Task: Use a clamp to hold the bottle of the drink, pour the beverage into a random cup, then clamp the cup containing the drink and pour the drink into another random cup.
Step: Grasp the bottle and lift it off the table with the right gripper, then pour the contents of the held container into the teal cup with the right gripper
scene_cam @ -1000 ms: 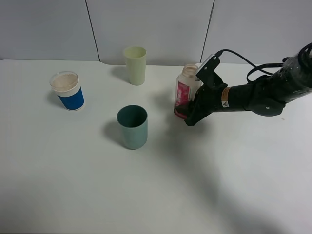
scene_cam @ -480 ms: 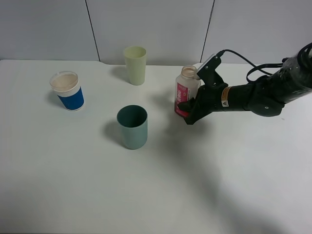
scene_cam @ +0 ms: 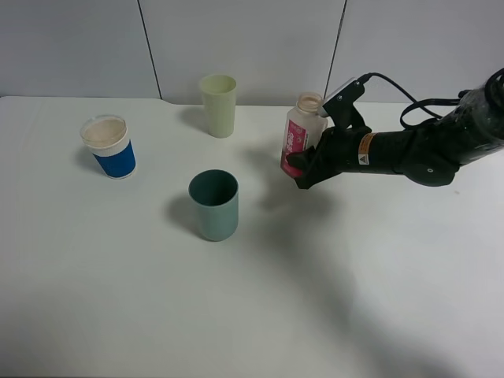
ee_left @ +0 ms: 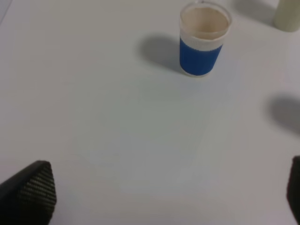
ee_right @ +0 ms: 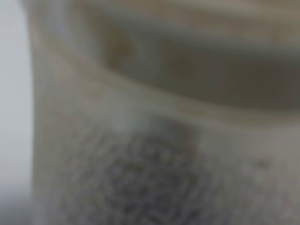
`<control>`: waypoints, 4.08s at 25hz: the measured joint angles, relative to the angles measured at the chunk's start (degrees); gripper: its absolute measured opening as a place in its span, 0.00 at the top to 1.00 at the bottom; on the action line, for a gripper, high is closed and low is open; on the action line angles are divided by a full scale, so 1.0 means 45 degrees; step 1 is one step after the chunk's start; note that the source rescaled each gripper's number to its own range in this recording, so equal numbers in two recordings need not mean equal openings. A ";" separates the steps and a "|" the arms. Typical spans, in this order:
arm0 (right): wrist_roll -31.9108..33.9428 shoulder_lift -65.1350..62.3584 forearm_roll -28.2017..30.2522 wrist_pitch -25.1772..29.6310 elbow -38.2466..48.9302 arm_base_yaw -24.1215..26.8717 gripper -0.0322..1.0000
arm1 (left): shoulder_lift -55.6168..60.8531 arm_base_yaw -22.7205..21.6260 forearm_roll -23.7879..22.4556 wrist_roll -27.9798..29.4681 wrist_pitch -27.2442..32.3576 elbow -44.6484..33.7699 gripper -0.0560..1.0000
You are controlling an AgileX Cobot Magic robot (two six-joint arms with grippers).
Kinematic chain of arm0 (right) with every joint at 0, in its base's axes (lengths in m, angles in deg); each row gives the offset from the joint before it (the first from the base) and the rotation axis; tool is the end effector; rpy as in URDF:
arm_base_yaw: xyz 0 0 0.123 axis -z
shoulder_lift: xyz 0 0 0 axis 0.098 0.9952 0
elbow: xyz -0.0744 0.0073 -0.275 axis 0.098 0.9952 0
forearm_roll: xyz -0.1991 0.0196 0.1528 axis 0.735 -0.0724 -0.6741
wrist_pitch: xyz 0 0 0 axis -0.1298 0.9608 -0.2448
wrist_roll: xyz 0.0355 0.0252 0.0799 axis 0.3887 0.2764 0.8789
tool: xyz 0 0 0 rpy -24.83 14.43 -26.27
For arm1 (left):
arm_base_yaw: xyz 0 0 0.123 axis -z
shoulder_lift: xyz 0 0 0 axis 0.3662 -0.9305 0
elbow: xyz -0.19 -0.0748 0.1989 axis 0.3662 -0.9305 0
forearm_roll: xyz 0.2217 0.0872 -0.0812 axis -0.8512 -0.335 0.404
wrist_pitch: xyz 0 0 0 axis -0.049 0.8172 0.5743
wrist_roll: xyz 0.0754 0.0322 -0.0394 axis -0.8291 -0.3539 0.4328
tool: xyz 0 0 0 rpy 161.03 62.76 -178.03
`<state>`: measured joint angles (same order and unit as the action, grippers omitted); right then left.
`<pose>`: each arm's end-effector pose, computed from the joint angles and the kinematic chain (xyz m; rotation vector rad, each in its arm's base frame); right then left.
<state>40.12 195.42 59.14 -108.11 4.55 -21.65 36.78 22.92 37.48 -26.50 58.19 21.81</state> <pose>0.3287 0.1309 0.1115 -0.8858 1.9090 0.3698 -0.0072 0.0021 0.2815 -0.0388 2.0202 -0.0262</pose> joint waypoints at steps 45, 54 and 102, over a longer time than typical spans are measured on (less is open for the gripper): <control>-0.1134 -0.3235 -0.1282 0.4894 0.0022 -0.3368 0.95 | 0.0000 0.0000 0.0000 0.0000 0.0000 0.0000 0.00; -0.1205 -0.3442 -0.1297 0.5661 0.0022 -0.3663 0.95 | 0.0000 0.0000 0.0000 0.0000 0.0000 0.0000 0.00; -0.6350 -0.3442 0.0023 1.2141 -0.2163 -0.5511 0.95 | 0.0000 0.0000 0.0000 0.0000 0.0000 -0.0004 0.00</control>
<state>11.55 179.94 59.25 -53.48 -5.18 -46.45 36.78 22.92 37.48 -26.50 58.19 21.80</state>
